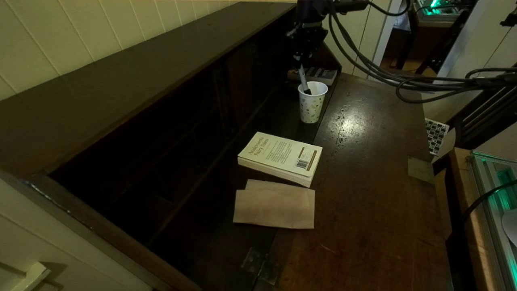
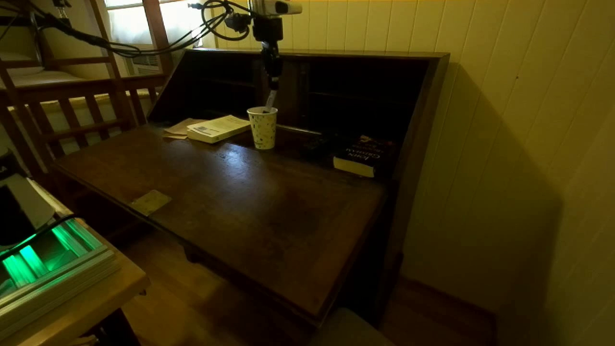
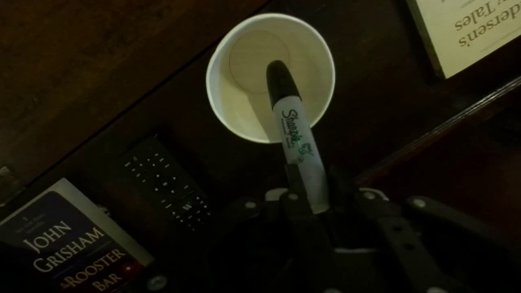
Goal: Pick up the cup, place it in between the books, remove the marker from the cup and place it on top of the cabinet
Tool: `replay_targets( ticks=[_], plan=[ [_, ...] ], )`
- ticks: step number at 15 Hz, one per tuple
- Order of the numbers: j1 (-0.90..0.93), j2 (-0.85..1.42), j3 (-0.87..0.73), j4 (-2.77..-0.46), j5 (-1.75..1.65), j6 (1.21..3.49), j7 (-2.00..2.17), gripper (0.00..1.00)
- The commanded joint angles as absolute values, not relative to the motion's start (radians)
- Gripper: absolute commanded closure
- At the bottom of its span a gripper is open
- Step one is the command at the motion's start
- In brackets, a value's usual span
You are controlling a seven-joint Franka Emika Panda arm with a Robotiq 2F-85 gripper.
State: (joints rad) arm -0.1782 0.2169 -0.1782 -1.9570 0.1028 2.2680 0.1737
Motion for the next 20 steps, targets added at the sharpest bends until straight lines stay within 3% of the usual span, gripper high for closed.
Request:
replay_targets(
  ticks=[1,20],
  plan=[
    [-0.176,0.164,-0.178,-1.966,0.082,2.259,0.147,0.94],
    [-0.177,0.048,-0.167,-1.894,0.081,2.249,0.006,0.94]
  ],
)
